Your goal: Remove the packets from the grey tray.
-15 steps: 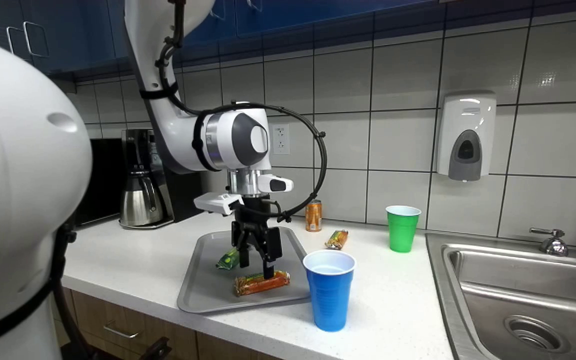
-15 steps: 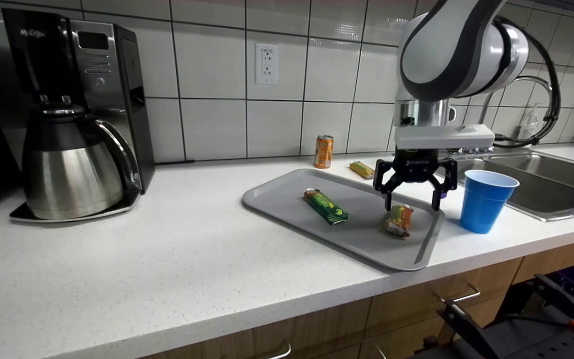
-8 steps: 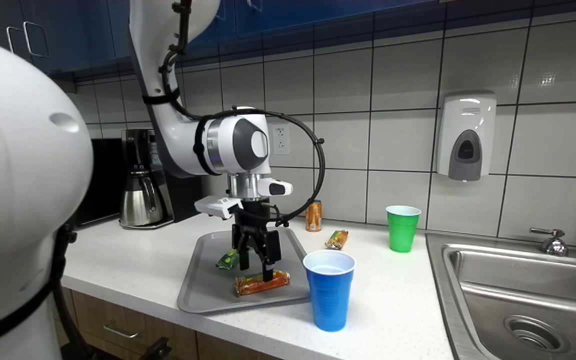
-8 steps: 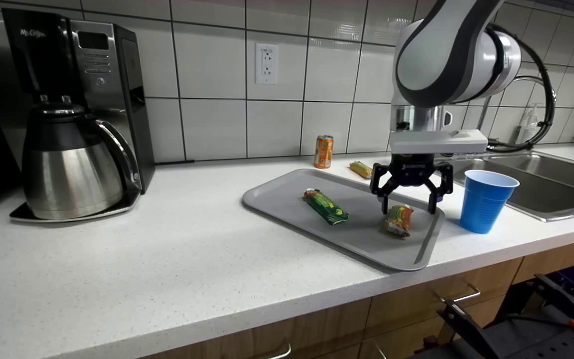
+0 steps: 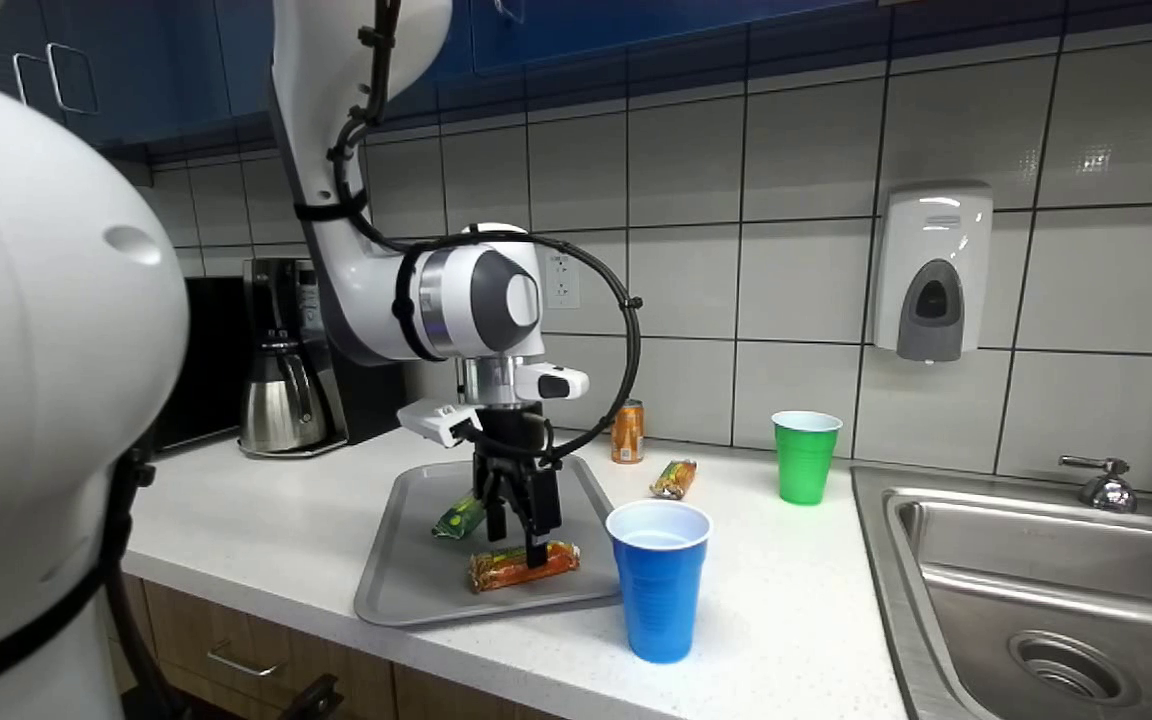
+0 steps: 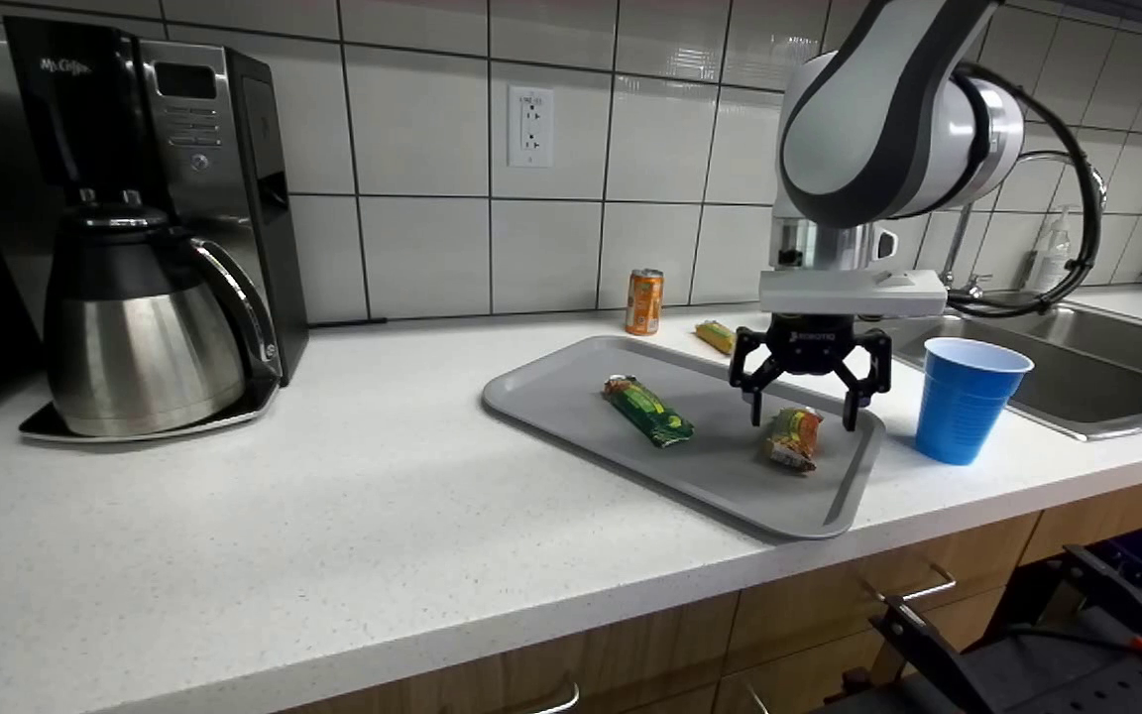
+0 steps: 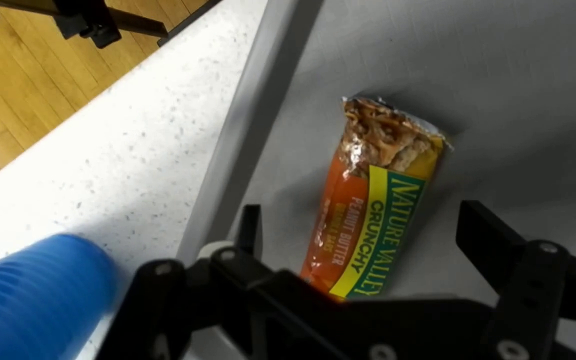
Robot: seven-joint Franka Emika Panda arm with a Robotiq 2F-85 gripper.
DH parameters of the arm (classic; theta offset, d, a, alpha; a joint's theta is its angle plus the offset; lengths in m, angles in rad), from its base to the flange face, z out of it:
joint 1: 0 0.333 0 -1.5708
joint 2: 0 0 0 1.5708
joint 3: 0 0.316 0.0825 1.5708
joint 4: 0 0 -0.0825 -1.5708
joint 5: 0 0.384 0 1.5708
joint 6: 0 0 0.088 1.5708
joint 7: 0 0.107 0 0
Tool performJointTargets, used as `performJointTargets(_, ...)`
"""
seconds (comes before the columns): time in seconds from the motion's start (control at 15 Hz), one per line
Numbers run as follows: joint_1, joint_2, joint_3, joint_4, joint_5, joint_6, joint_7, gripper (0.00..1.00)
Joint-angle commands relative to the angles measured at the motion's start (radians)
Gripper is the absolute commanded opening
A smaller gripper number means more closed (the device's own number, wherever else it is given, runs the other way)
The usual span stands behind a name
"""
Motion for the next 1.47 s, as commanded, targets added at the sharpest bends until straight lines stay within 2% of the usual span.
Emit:
performJointTargets(0.0, 0.027, 0.026, -0.027, 0.015, -0.029, 0.019, 0.059, 1.00)
performJointTargets(0.27, 0.037, 0.038, -0.039, 0.018, -0.021, 0.021, 0.064, 1.00)
performJointTargets(0.33, 0.036, 0.038, -0.038, 0.016, -0.011, 0.026, 0.059, 0.75)
performJointTargets(0.47, 0.037, 0.039, -0.041, 0.017, -0.013, 0.027, 0.059, 0.66)
performJointTargets(0.87, 0.033, 0.035, -0.047, 0.013, -0.006, 0.033, 0.052, 0.18)
performJointTargets(1.4, 0.035, 0.001, -0.047, 0.010, -0.008, 0.029, 0.048, 0.17)
